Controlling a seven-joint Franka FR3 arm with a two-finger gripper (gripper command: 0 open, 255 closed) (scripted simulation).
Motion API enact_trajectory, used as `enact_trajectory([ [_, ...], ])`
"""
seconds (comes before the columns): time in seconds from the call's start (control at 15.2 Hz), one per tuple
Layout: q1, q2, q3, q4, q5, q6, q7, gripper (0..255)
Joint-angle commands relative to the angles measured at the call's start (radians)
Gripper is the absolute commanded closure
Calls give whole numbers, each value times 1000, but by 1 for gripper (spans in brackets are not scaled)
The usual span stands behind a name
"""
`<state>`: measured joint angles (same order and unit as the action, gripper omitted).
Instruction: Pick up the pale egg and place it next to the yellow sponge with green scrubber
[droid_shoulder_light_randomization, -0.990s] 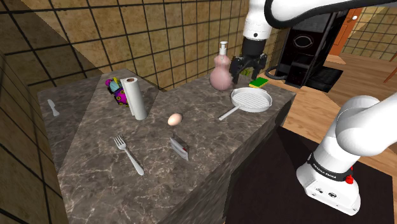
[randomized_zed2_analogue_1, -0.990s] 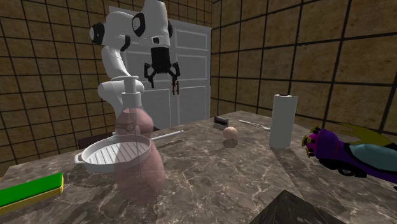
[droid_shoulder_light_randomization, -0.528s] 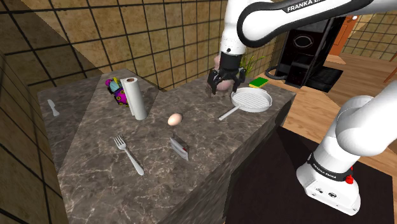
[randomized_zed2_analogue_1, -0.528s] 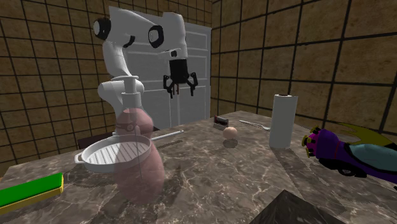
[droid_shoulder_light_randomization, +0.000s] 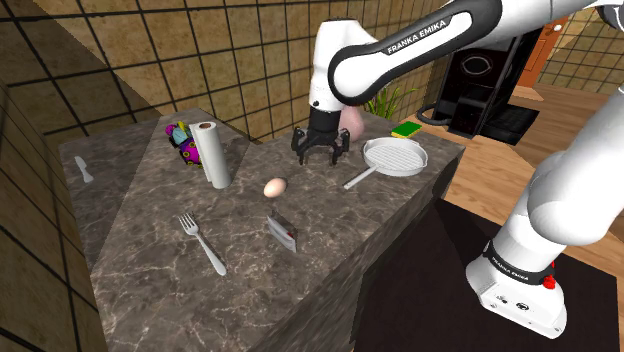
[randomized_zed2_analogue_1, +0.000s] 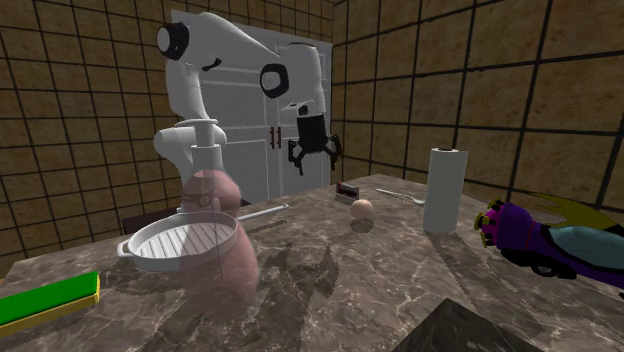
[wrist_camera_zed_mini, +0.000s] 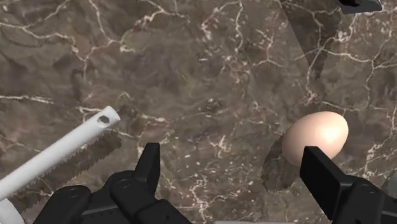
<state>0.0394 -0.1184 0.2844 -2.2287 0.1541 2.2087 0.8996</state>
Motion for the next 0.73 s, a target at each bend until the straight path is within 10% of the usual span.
enact_trajectory([
  [0.0, 4, 73, 15, 43, -8, 37, 60, 0],
  [0.66, 58, 423, 17, 308, -85, 151, 299, 0],
])
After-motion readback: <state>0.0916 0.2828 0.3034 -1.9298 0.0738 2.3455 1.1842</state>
